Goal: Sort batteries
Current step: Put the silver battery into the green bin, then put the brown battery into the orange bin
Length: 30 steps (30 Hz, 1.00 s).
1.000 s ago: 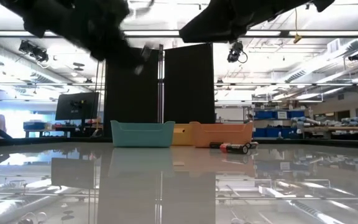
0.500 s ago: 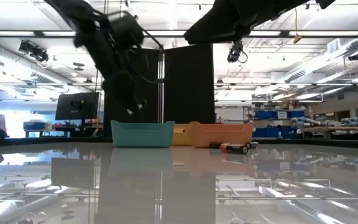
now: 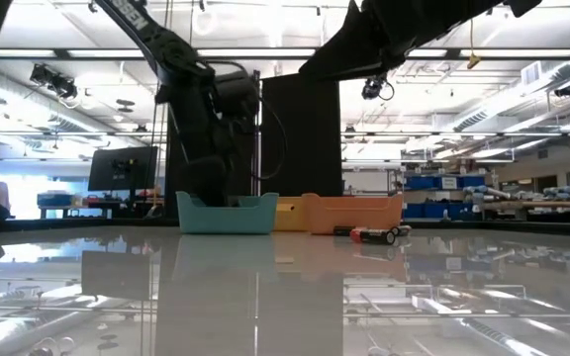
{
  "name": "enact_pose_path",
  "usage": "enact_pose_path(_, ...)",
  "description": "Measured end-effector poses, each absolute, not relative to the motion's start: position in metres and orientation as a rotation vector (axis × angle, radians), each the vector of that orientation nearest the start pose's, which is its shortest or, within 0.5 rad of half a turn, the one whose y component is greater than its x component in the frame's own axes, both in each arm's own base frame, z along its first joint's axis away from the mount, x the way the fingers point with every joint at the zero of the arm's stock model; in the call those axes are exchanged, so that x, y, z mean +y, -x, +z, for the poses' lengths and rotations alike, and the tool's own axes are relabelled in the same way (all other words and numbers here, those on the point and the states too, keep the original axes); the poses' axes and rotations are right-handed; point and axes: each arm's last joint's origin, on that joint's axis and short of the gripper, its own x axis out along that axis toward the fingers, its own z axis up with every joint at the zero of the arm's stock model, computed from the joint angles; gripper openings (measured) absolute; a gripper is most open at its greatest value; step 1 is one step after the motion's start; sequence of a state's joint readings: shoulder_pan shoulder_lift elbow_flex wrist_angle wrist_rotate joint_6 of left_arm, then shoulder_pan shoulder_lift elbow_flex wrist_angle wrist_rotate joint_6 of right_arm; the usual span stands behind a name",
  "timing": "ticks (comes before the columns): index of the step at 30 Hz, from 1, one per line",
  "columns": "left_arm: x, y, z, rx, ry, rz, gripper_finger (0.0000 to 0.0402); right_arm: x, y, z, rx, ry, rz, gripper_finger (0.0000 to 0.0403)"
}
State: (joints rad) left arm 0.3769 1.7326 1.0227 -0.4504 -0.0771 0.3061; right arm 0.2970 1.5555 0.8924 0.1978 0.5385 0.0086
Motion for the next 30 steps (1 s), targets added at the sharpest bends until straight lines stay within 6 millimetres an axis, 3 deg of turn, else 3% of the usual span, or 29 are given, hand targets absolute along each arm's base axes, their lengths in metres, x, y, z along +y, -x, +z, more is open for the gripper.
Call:
enact_pose_path(9,0.124,-0.305,0.149,1.235,-0.078,0.219,0.0056,0.082,-0.318,0.221,0.437,0.186,-0.239,0.0167)
enact_pose_path(19,0.123,-0.308,0.151,1.216,-0.078,0.325,0.0120,0.074,-0.320,0.221,0.436,0.157,-0.267,0.0167)
enact_pose_path(30,0.119,-0.323,0.157,1.073,-0.115,0.331,0.0102,0.066,-0.322,0.221,0.440,0.157,-0.291,0.0155)
